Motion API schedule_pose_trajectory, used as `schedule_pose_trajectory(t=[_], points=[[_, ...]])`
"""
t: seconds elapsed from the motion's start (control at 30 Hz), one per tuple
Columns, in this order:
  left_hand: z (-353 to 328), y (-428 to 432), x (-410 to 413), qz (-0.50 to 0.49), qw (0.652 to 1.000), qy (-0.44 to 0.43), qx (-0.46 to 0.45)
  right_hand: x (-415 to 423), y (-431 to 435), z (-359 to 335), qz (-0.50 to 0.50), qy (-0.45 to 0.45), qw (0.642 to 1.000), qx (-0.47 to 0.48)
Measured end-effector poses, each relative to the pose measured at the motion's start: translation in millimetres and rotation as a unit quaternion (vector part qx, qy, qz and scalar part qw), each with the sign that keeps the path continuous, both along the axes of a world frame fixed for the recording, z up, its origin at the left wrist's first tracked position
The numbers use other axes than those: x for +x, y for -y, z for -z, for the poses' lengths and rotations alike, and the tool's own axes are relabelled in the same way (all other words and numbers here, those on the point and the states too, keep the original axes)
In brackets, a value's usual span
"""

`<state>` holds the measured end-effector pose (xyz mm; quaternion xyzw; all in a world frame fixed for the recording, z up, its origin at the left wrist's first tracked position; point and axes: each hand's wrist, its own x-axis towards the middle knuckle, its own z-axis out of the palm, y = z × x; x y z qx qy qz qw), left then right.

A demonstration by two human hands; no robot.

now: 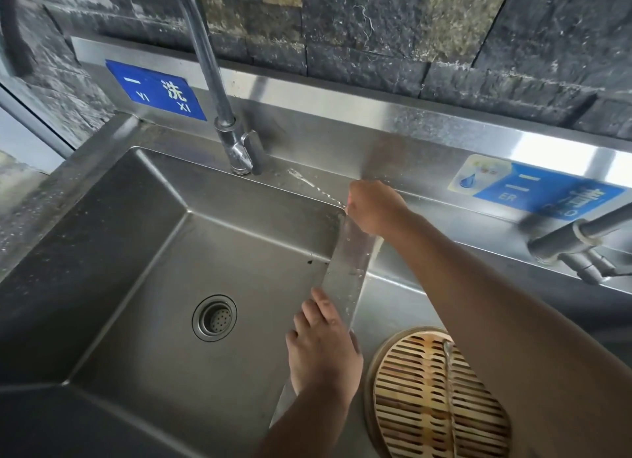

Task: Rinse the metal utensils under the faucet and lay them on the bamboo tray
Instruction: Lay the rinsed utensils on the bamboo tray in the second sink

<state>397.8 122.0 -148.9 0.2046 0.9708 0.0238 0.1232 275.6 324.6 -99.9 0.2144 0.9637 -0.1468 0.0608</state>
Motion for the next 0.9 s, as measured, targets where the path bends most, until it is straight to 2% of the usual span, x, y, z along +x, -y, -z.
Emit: schedule_pose_trajectory(t=[0.27, 0.47, 0.7, 0.9], points=[[2, -1, 1, -0.002, 1.000, -0.031, 0.005, 104, 8, 3, 0.076, -0.048, 0.991, -0.099], [2, -1, 2, -0.005, 0.999, -0.037, 0.004, 195, 28, 50, 0.125, -0.060, 0.982, -0.127], [5, -1, 1, -0.004, 0.999, -0.042, 0.013, 271, 51, 131, 0.172, 0.053, 0.970, -0.161], [6, -1, 1, 0.001, 0.999, -0.045, 0.026, 301, 66, 180, 0.210, 0.103, 0.956, -0.176]])
